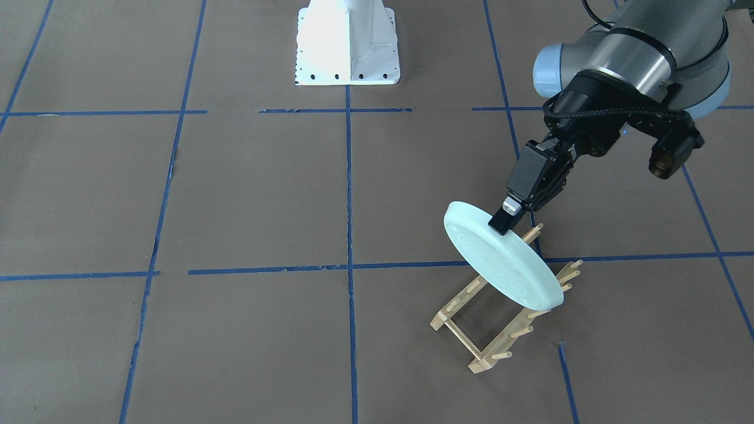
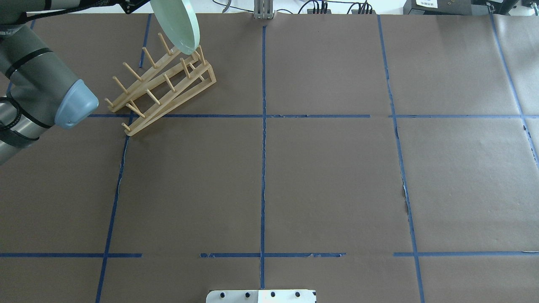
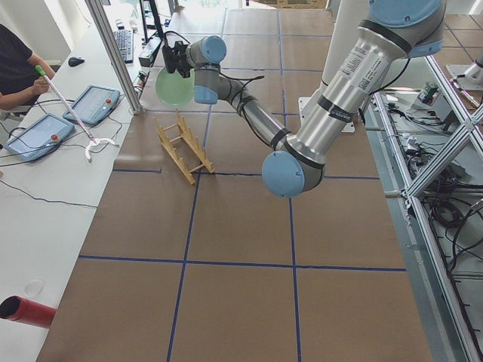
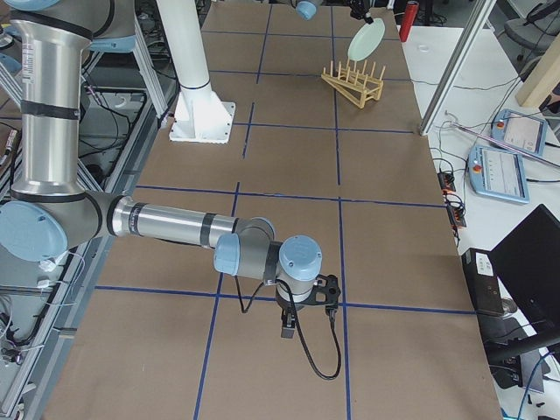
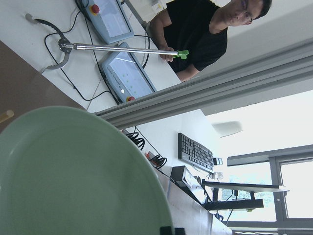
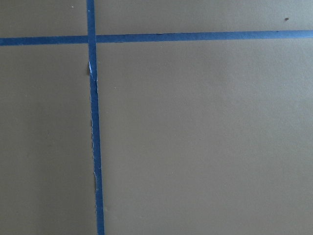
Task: Place plate on rack
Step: 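Lift the plate with the left gripper and tilt it upright above the rack, then lower the upright plate into the wooden rack slots with the left gripper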
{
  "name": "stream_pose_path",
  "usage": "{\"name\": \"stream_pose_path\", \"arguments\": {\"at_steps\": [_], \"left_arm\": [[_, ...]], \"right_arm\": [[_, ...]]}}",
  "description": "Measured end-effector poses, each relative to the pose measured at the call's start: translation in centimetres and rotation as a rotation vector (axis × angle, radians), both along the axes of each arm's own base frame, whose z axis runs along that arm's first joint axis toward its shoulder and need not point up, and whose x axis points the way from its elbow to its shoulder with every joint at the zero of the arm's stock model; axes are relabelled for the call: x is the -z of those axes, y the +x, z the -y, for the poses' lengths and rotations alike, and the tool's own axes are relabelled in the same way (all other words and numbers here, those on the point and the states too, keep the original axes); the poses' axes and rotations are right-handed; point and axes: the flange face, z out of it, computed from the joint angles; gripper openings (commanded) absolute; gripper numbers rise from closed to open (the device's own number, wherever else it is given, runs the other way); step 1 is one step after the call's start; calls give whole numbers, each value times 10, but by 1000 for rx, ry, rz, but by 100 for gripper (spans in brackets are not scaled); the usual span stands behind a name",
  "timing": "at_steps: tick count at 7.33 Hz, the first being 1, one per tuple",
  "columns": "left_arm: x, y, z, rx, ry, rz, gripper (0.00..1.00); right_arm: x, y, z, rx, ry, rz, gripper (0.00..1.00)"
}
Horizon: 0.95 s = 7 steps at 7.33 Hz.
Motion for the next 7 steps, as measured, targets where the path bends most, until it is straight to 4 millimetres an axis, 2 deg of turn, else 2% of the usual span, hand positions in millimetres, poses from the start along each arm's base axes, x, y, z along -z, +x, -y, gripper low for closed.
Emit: {"name": "stream_pose_path", "arguments": {"at_steps": [2, 5, 7], "left_arm": [[-35, 4, 17, 62, 19, -48, 0], [-57, 12, 26, 75, 11, -48, 0], [-73, 27, 29, 67, 7, -43, 0]], "right_arm": [[0, 0, 0, 0, 0, 0, 100], [0, 0, 0, 0, 1, 0, 100], [0, 0, 0, 0, 1, 0, 100]]}}
